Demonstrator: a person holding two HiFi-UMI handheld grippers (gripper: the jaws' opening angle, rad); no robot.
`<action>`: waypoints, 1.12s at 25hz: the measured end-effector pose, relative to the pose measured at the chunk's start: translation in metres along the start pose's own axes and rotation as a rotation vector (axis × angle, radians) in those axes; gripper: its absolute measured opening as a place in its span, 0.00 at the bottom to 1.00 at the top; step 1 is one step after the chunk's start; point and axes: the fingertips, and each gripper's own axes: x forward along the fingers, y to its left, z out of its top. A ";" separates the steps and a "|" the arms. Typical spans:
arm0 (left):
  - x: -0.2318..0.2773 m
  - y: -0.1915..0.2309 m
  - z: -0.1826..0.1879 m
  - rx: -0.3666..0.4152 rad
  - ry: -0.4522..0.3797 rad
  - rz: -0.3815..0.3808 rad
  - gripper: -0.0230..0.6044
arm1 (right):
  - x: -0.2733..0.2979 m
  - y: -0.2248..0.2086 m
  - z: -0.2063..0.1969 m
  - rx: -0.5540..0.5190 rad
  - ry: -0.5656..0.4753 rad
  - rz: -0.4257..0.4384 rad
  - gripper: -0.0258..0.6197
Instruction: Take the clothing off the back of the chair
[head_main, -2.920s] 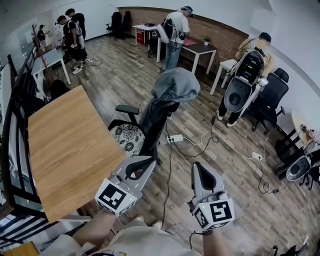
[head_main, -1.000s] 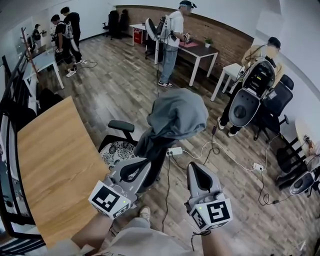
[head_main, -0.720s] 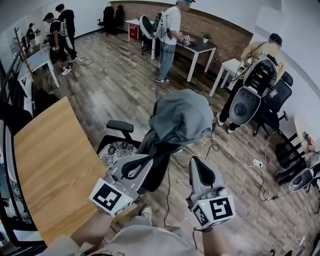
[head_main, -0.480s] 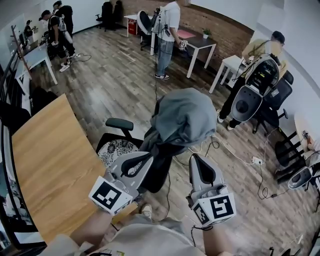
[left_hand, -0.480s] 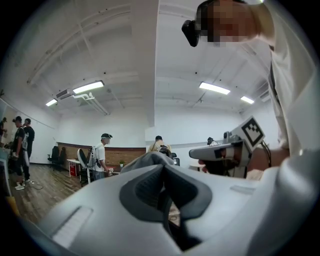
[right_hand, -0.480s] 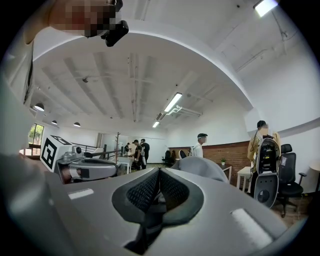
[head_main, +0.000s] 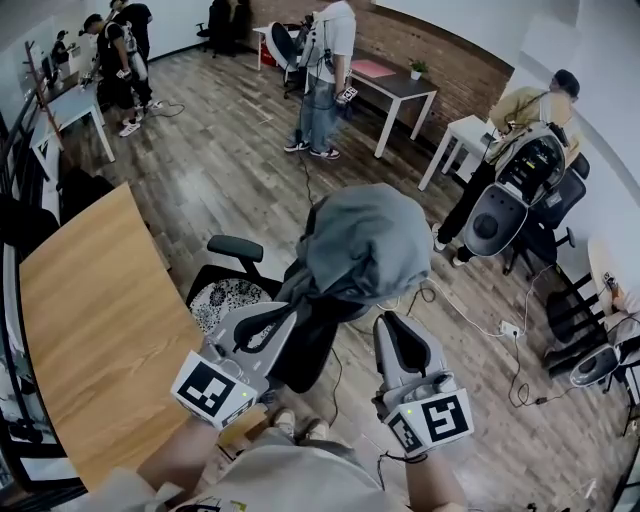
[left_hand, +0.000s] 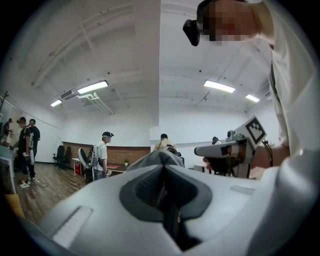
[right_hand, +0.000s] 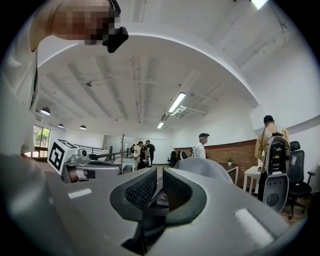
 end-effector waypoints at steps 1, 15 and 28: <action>0.001 0.001 0.000 0.000 0.000 0.008 0.04 | 0.001 -0.003 0.000 0.000 0.003 0.005 0.10; 0.007 0.013 0.004 -0.003 -0.003 0.095 0.04 | 0.011 -0.014 -0.002 0.010 0.007 0.055 0.10; 0.032 0.036 -0.002 -0.053 -0.035 0.102 0.16 | 0.017 -0.062 0.024 -0.055 -0.036 -0.017 0.17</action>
